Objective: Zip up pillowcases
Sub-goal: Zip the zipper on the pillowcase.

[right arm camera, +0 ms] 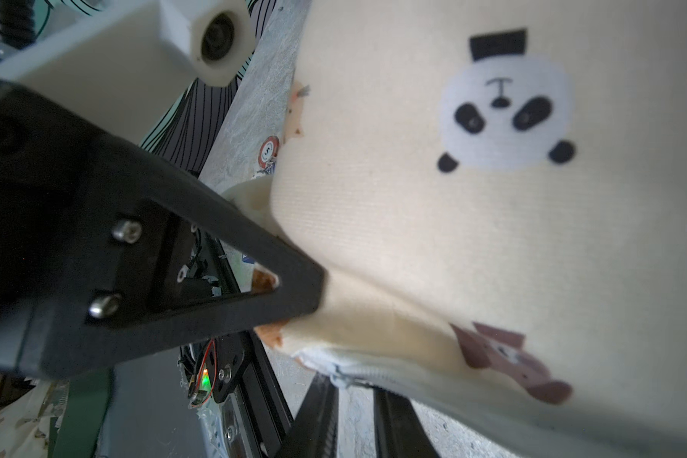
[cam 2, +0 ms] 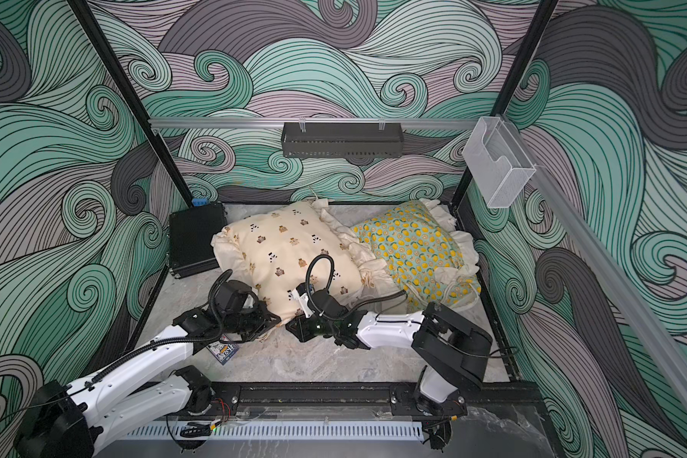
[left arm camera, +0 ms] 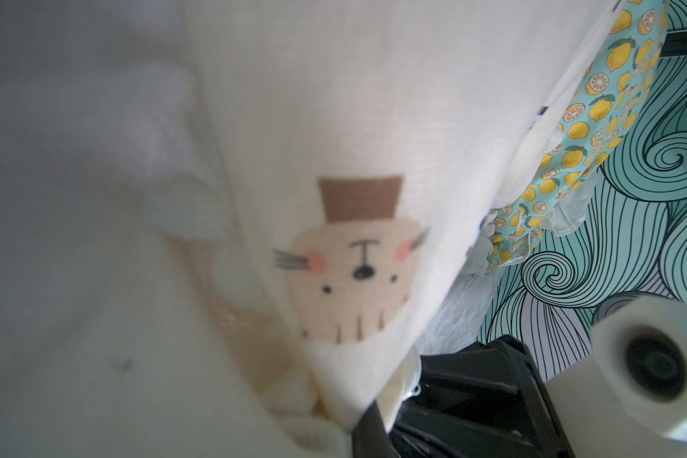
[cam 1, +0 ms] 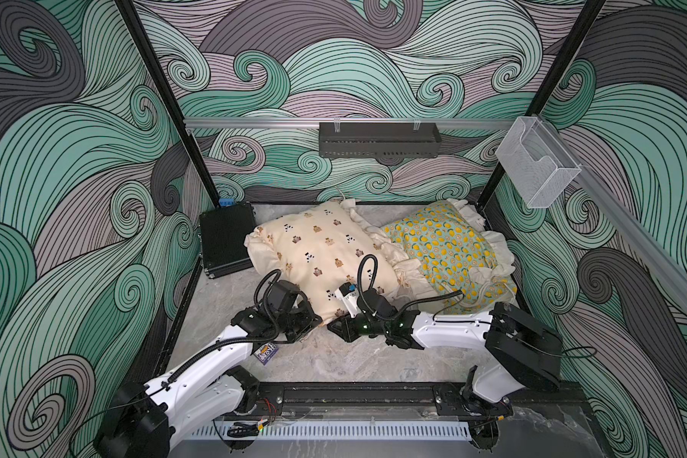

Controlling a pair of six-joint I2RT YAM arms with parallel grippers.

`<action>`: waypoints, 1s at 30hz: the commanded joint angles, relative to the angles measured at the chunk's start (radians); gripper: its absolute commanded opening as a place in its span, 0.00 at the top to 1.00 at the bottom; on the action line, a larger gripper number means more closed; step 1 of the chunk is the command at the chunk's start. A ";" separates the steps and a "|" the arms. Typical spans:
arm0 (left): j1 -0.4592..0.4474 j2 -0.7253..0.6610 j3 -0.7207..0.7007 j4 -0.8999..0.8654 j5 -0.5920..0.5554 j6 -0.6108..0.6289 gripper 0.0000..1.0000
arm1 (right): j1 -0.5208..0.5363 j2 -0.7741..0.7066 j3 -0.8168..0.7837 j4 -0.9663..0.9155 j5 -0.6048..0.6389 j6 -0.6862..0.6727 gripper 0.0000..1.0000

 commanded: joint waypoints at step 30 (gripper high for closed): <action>-0.003 -0.032 0.048 -0.088 -0.061 0.051 1.00 | -0.001 -0.079 -0.004 -0.117 0.090 -0.003 1.00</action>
